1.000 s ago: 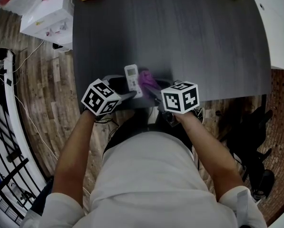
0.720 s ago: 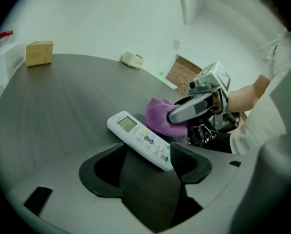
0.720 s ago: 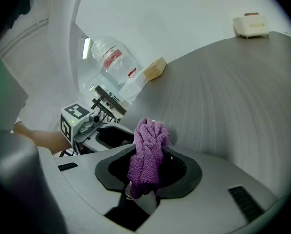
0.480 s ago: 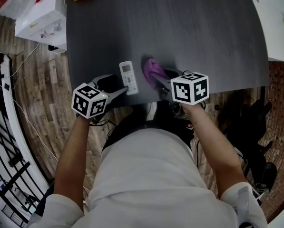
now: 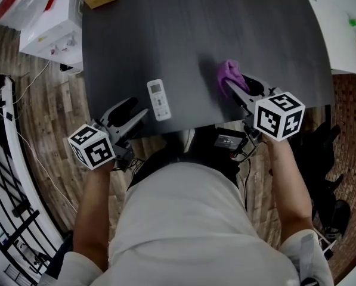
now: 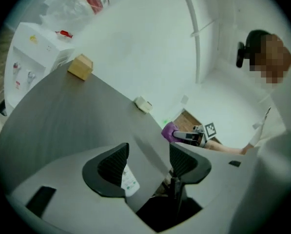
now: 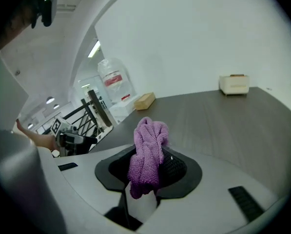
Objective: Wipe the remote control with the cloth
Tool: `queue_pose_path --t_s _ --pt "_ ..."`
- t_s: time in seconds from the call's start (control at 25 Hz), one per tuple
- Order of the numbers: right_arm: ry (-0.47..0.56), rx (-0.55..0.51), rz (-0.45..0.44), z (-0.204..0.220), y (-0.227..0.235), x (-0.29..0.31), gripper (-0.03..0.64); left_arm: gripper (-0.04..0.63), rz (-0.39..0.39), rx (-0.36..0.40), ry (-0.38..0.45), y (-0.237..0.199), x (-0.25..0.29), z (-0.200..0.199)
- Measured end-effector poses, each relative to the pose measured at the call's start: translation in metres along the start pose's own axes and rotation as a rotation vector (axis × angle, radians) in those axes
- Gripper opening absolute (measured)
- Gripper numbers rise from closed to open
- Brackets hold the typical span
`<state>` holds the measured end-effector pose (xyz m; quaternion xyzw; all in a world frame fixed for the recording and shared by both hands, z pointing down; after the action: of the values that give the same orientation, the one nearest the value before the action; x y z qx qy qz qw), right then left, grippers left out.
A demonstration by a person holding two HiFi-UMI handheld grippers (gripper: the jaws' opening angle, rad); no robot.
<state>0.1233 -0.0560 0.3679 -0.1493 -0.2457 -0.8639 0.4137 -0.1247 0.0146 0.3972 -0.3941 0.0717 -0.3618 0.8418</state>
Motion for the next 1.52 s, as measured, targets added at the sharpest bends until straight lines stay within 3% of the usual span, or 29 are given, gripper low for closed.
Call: queue_pose_path --t_s 0.08,0.2,0.32,0.48,0.68,0.88,1.04,1.32,1.52 --pt "0.049 -0.048 0.011 -0.019 -0.006 -0.018 0.123 0.25 0.066 -0.046 0.061 0.022 -0.006 -0.007" --pt "0.136 -0.068 0.01 -0.04 -0.024 -0.043 0.123 0.094 0.145 -0.102 0.178 0.051 -0.018 -0.018" --pt "0.207 -0.036 -0.017 -0.046 -0.043 -0.061 0.123 0.023 0.175 -0.098 0.233 0.076 -0.024 -0.023" --pt "0.221 0.025 -0.086 -0.038 -0.063 -0.069 0.123 0.02 0.174 -0.054 0.261 0.109 -0.03 -0.021" --pt "0.234 0.028 -0.147 -0.038 -0.073 -0.09 0.123 0.02 0.136 -0.043 0.326 0.147 -0.038 -0.011" --pt "0.246 0.033 -0.206 -0.025 -0.079 -0.139 0.123 0.02 0.11 -0.044 0.389 0.2 -0.04 0.02" --pt "0.244 0.111 -0.274 -0.002 -0.088 -0.177 0.123 0.02 0.058 -0.029 0.435 0.235 -0.053 0.049" --pt "0.274 0.147 -0.312 0.014 -0.111 -0.224 0.121 0.018 -0.001 -0.029 0.473 0.263 -0.099 0.08" --pt "0.343 0.15 -0.248 -0.007 -0.11 -0.241 0.121 0.018 0.016 -0.043 0.5 0.262 -0.113 0.072"
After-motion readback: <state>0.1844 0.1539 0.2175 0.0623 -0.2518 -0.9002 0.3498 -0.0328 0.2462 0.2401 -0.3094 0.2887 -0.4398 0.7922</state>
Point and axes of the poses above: the fingertips, and each gripper's own axes: x forward along the fingers, y to its right, z out of its underside, the point moved 2 cm from there along -x, backward along the fingers, and after that the axes turned 10 degrees about y, right-handed, at the moved point
